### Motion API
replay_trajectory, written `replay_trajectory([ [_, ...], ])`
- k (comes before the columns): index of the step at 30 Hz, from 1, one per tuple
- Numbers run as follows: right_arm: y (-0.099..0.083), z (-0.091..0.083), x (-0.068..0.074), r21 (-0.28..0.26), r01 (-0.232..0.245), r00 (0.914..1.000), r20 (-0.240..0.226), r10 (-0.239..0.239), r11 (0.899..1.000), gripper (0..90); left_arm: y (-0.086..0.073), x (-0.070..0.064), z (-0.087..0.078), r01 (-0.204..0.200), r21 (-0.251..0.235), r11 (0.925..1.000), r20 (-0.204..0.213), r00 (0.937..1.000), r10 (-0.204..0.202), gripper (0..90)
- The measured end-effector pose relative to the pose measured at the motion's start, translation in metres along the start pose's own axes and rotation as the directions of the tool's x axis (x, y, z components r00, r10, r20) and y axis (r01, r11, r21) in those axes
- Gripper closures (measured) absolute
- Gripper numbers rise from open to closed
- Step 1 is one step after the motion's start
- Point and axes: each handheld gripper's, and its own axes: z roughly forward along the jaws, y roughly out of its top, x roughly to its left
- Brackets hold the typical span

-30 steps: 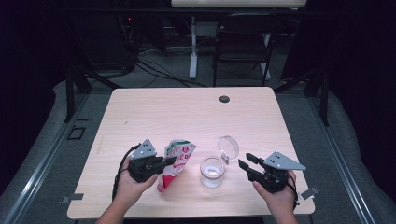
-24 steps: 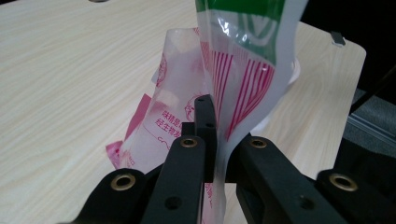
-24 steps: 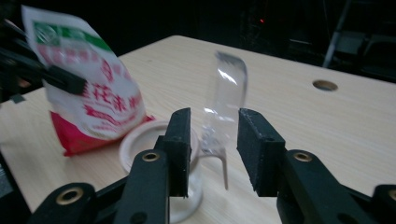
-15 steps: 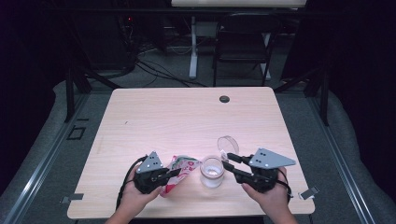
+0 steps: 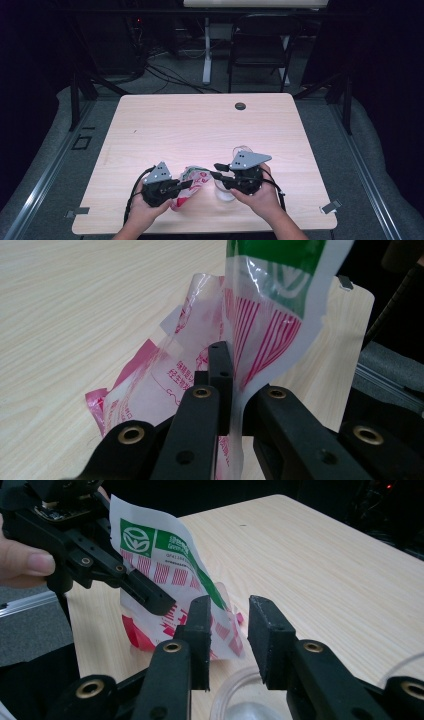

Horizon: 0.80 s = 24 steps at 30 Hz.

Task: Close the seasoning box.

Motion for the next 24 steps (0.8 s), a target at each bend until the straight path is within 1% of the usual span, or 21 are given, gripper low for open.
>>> replay_trajectory([
  [6,0.001,0.018,0.002,0.022,0.005,0.9994,-0.035,-0.004,1.000,71.7,0.000,-0.001,0.000,-0.008,0.005,1.0000,-0.004,1.0000,0.008,89.6],
  [8,0.000,0.023,0.003,0.022,0.001,0.9994,-0.036,0.000,1.000,73.5,0.000,-0.001,0.000,0.002,0.004,1.0000,-0.002,1.0000,-0.002,89.6],
  [9,0.000,0.025,0.003,0.026,0.001,0.9993,-0.037,0.000,1.000,74.3,0.000,-0.001,0.000,-0.001,0.002,1.0000,-0.002,1.0000,0.001,89.6],
  [10,0.000,0.026,0.002,0.031,0.001,0.9994,-0.036,0.000,1.000,75.0,0.000,-0.001,0.000,-0.003,0.001,1.0000,-0.004,1.0000,0.003,89.6],
  [12,0.000,0.028,0.001,0.034,-0.010,0.9990,-0.043,0.012,0.999,77.2,0.000,0.000,0.000,0.004,0.001,1.0000,-0.003,1.0000,-0.004,89.6],
  [15,0.000,0.028,0.000,0.039,-0.011,0.9990,-0.043,0.012,0.999,79.7,0.000,0.000,0.000,0.007,0.001,1.0000,-0.004,1.0000,-0.007,89.6],
  [17,0.000,0.028,0.000,0.049,-0.011,0.9987,-0.048,0.014,0.999,85.7,0.000,0.000,0.000,0.006,0.000,1.0000,-0.004,1.0000,-0.006,89.5],
  [18,0.000,0.028,0.000,0.049,-0.011,0.9987,-0.048,0.014,0.999,85.7,0.000,0.000,0.000,0.006,0.000,1.0000,-0.004,1.0000,-0.006,89.5],
  [20,-0.001,0.028,0.001,0.052,-0.010,0.9983,-0.057,0.013,0.999,89.4,0.000,0.000,0.000,0.007,-0.002,1.0000,-0.005,1.0000,-0.007,89.5],
  [24,0.000,0.028,0.002,0.056,-0.009,0.9978,-0.064,0.013,0.998,90.0,-0.001,-0.001,0.000,0.017,-0.007,0.9998,-0.003,0.9999,-0.017,89.2],
])
